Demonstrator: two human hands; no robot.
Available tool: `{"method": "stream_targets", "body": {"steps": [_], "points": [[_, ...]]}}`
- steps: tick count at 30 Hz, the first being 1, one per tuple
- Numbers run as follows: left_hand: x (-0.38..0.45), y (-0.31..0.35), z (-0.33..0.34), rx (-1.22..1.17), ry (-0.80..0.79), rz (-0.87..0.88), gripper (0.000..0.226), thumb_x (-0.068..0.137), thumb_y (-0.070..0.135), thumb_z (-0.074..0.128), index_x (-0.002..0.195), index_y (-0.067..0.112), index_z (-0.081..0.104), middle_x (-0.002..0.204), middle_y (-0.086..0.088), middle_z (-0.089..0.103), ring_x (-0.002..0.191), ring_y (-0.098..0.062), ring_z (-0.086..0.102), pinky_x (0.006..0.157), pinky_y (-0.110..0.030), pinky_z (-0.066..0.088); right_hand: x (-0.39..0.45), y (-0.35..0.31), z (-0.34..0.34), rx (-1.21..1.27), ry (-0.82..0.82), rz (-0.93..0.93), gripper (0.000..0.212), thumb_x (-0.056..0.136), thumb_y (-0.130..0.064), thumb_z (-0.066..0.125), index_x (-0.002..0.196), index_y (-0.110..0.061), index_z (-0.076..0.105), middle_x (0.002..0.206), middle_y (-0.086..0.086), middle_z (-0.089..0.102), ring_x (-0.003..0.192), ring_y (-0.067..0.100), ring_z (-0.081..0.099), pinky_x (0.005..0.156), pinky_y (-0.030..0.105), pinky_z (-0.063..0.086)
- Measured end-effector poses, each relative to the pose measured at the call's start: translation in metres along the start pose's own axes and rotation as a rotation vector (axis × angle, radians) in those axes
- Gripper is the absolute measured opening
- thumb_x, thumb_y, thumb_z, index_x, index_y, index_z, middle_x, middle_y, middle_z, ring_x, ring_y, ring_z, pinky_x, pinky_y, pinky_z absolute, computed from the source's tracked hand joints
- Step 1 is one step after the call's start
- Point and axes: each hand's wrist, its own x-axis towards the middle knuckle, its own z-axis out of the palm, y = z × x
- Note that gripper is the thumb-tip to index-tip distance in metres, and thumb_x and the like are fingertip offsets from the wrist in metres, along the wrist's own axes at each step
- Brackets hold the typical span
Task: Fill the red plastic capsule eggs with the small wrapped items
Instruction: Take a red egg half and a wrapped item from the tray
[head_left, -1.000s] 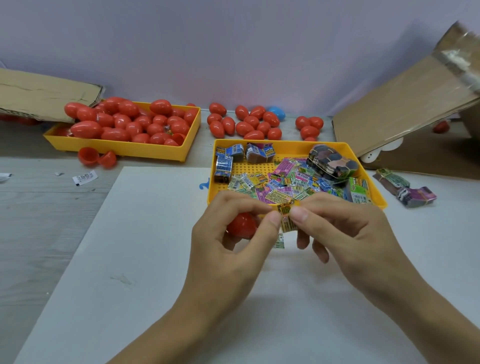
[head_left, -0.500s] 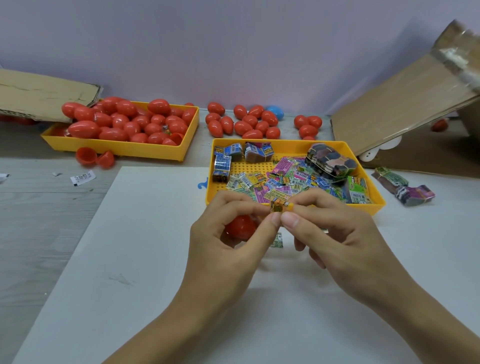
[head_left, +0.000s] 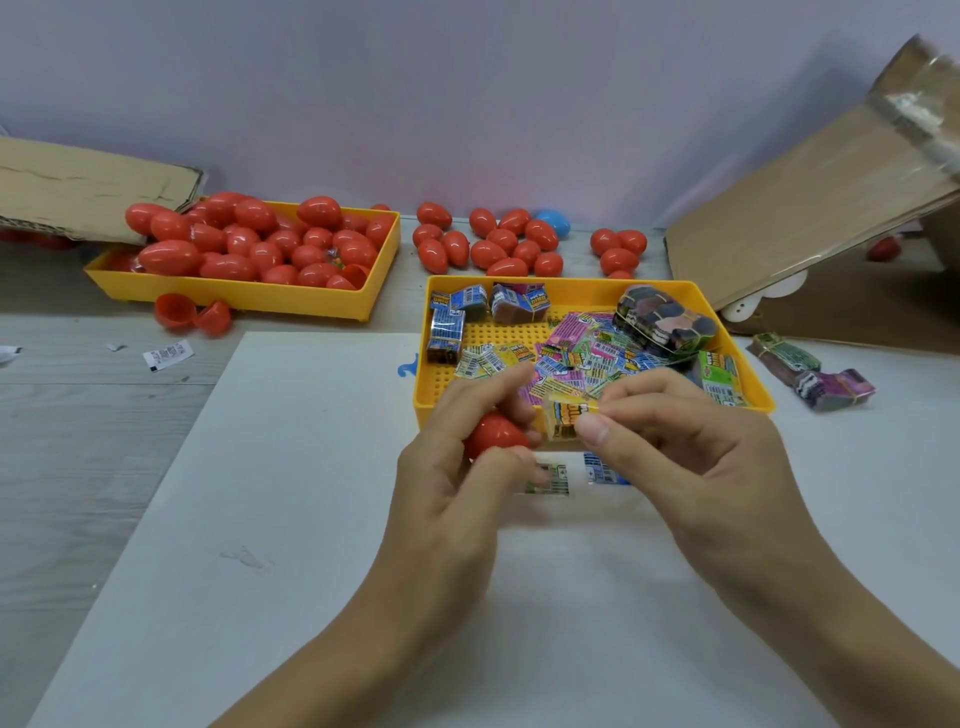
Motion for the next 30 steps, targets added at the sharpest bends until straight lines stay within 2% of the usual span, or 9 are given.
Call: {"method": "stream_targets", "body": {"steps": [3,7,11,14,17,20,24,26,30], "points": [[0.000,0.000,0.002,-0.051,0.045,-0.020,0.051,0.085,0.009,0.048,0.132,0.024,0.061,0.106,0.001,0.055,0.083,-0.019,0.066,0.079,-0.032,0.056,0.000,0.001,-0.001,-0.047,0.010,-0.004,0.008,0.079,-0.039,0.073,0.081,-0.032,0.077,0.089,-0.009,0.065,0.080,0.016,0.060,0.065,0.039,0.049],[-0.001,0.004,0.007,0.023,0.100,0.100,0.046,0.095,0.011,0.048,0.139,0.022,0.050,0.113,-0.003,0.050,0.085,-0.019,0.071,0.079,-0.023,0.057,0.001,0.002,0.000,-0.046,0.011,0.000,0.011,0.078,-0.038,0.069,0.081,-0.032,0.077,0.089,-0.008,0.064,0.080,0.014,0.060,0.065,0.041,0.049],[-0.001,0.007,0.009,0.010,0.126,0.190,0.044,0.089,0.005,0.062,0.127,0.023,0.048,0.109,0.000,0.060,0.101,-0.022,0.066,0.080,-0.026,0.057,-0.001,0.002,0.002,-0.023,-0.005,-0.012,0.008,0.081,-0.036,0.071,0.080,-0.031,0.077,0.089,-0.007,0.064,0.081,0.015,0.061,0.065,0.041,0.051],[-0.001,0.008,0.007,0.019,0.112,0.218,0.040,0.087,0.011,0.068,0.122,0.020,0.051,0.109,-0.001,0.066,0.107,-0.024,0.066,0.083,-0.028,0.056,-0.001,0.001,0.003,-0.004,0.000,-0.018,0.014,0.080,-0.044,0.073,0.080,-0.031,0.077,0.089,-0.007,0.064,0.081,0.014,0.062,0.066,0.036,0.051],[-0.001,0.010,0.007,-0.025,0.102,0.217,0.037,0.086,0.014,0.068,0.120,0.017,0.053,0.111,-0.003,0.068,0.111,-0.024,0.065,0.083,-0.027,0.056,0.001,-0.001,0.000,0.008,0.036,-0.013,0.021,0.080,-0.044,0.072,0.078,-0.024,0.077,0.088,-0.004,0.065,0.082,0.013,0.064,0.067,0.032,0.054],[-0.001,0.009,0.007,-0.060,0.100,0.199,0.032,0.087,0.012,0.067,0.117,0.014,0.057,0.113,-0.004,0.069,0.113,-0.023,0.066,0.084,-0.024,0.056,0.002,-0.002,-0.001,0.064,0.028,0.002,0.016,0.079,-0.035,0.070,0.076,-0.020,0.076,0.086,-0.004,0.066,0.080,0.007,0.064,0.067,0.021,0.054],[-0.002,0.005,0.006,-0.010,0.080,0.192,0.023,0.085,0.010,0.069,0.108,0.012,0.064,0.113,-0.005,0.066,0.112,-0.024,0.065,0.084,-0.025,0.057,0.001,-0.004,0.001,0.086,-0.030,-0.009,0.017,0.078,-0.039,0.067,0.075,-0.024,0.075,0.086,-0.004,0.065,0.080,0.008,0.063,0.067,0.022,0.052],[-0.001,0.004,0.005,0.022,0.075,0.205,0.021,0.084,0.005,0.069,0.104,0.012,0.065,0.113,-0.007,0.062,0.113,-0.027,0.063,0.083,-0.026,0.057,0.001,-0.005,0.001,0.104,-0.042,-0.017,0.014,0.080,-0.034,0.067,0.076,-0.024,0.075,0.085,-0.005,0.064,0.080,0.007,0.062,0.067,0.022,0.052],[-0.001,0.005,0.005,0.021,0.056,0.229,0.023,0.084,0.000,0.068,0.103,0.013,0.067,0.110,-0.009,0.059,0.107,-0.022,0.064,0.082,-0.022,0.056,0.002,-0.004,0.002,0.145,-0.062,-0.024,0.011,0.081,-0.028,0.066,0.081,-0.020,0.073,0.082,-0.009,0.063,0.076,0.003,0.060,0.066,0.014,0.047]]}}
